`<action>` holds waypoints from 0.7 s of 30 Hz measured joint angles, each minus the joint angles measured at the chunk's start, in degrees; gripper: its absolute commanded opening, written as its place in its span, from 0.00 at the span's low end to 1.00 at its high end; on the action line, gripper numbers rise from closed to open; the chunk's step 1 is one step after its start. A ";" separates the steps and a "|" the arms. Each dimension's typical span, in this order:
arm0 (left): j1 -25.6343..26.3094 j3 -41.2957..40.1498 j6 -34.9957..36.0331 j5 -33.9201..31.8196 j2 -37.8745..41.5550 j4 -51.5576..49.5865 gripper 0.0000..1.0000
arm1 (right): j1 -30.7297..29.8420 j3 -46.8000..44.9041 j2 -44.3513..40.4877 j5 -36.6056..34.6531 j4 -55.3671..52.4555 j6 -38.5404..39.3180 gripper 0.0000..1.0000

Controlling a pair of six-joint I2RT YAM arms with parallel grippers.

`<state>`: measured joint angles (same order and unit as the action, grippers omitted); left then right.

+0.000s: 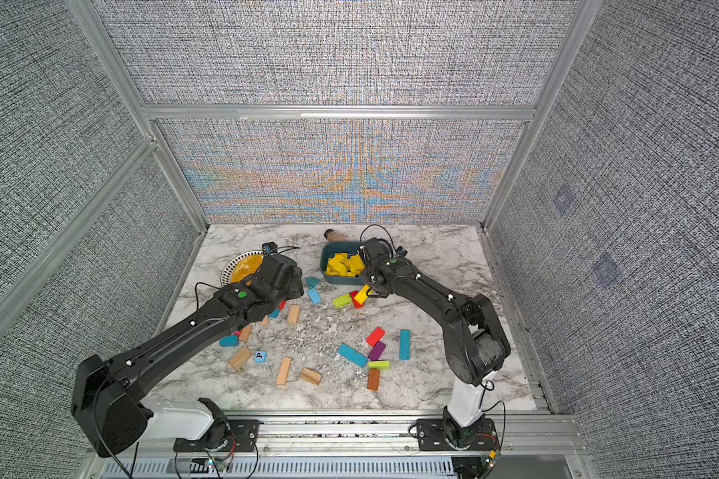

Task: Pick out the yellow building blocks
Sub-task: Place the building block in the storage box.

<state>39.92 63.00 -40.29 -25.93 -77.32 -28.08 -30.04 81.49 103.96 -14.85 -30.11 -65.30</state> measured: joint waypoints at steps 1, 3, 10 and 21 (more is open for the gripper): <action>-0.02 -0.59 -0.50 -0.81 0.37 -0.04 0.65 | 0.83 2.08 1.31 -0.15 -0.04 0.76 0.20; -0.13 -1.75 -1.14 -2.27 1.31 -0.35 0.65 | 2.01 5.95 3.96 -0.48 0.15 2.10 0.20; -0.83 -5.92 -3.23 -7.19 5.03 -0.42 0.65 | 4.70 20.04 16.09 -0.87 1.38 6.23 0.21; -4.00 -11.72 -6.27 -8.90 8.09 0.13 0.73 | 6.19 28.02 24.65 -1.84 0.66 14.32 0.49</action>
<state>35.92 51.29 -46.57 -34.83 -69.23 -27.94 -23.86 109.51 128.62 -16.69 -29.45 -50.98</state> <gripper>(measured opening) 0.715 0.457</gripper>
